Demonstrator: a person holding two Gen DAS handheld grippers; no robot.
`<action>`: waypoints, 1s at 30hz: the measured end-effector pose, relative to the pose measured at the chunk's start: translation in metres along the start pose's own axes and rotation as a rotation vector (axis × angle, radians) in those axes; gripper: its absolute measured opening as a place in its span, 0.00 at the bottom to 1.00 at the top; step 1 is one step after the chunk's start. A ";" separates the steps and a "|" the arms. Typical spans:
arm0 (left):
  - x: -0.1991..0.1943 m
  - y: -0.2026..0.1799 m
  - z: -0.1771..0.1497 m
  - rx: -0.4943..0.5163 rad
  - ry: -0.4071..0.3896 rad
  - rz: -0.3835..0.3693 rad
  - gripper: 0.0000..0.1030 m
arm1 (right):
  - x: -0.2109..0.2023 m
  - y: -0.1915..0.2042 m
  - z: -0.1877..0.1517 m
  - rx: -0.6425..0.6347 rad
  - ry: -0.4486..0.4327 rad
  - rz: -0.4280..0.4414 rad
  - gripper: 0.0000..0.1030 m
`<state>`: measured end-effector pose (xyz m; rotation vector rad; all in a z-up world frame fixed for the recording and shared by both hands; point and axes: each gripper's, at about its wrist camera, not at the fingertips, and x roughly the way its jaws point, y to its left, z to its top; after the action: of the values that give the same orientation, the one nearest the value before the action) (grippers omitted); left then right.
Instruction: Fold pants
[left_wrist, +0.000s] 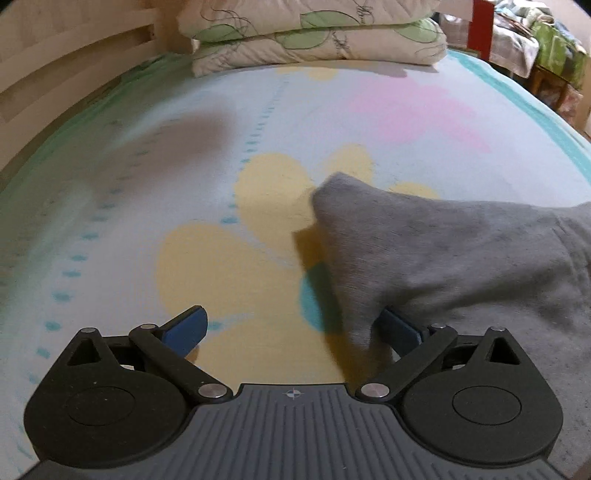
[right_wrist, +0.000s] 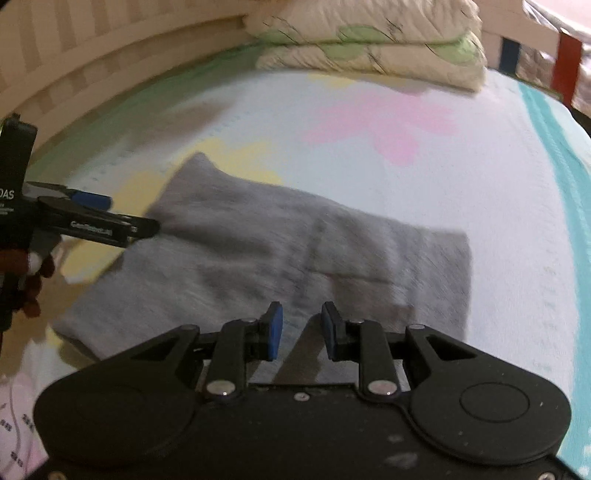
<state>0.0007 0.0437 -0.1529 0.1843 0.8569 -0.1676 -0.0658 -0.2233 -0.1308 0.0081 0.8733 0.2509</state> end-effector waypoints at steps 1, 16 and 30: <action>-0.004 0.005 0.002 -0.021 -0.010 0.017 0.97 | 0.000 -0.004 0.000 0.011 0.001 0.003 0.24; -0.019 -0.045 0.035 0.145 -0.120 -0.217 0.96 | 0.030 -0.038 0.040 0.014 -0.042 -0.113 0.08; 0.047 -0.043 0.046 0.144 0.028 -0.212 1.00 | 0.037 -0.048 0.027 0.029 -0.056 -0.085 0.08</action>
<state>0.0549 -0.0120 -0.1633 0.2307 0.8922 -0.4265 -0.0122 -0.2586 -0.1470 0.0046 0.8191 0.1577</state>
